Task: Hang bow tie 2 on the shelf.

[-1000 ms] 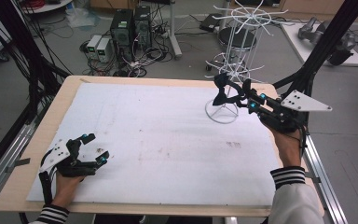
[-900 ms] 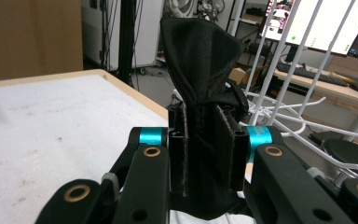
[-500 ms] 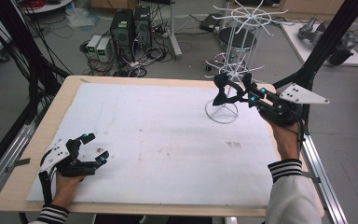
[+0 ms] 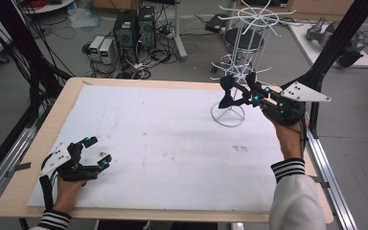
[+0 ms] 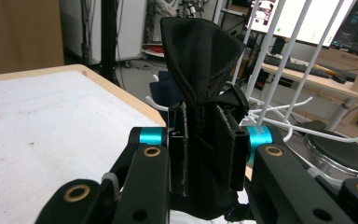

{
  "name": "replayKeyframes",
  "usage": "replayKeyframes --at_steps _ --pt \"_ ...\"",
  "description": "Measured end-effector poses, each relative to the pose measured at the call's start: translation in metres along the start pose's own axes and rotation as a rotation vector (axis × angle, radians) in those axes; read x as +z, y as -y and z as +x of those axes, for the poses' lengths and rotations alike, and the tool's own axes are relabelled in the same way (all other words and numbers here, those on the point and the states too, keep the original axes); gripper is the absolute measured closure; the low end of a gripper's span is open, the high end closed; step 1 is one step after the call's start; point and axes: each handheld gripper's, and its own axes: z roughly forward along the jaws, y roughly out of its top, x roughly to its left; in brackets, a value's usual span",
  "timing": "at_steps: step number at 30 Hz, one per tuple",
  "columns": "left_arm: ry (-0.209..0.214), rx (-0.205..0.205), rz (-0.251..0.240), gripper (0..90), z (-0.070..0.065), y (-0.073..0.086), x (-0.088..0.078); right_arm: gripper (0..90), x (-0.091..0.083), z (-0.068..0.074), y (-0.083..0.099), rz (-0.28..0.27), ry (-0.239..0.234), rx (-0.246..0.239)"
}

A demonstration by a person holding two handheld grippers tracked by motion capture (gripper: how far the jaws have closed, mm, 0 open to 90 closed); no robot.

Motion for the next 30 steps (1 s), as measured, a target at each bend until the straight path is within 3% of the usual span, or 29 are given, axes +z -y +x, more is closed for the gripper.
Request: replayKeyframes --at_steps 8,30 --pt "-0.001 0.004 0.000 10.0 0.001 0.000 0.000 76.7 0.005 -0.003 -0.009 0.010 0.036 -0.010" --pt "-0.002 0.003 0.001 10.0 0.000 0.000 0.000 76.3 0.022 -0.001 -0.007 0.041 0.077 -0.002"
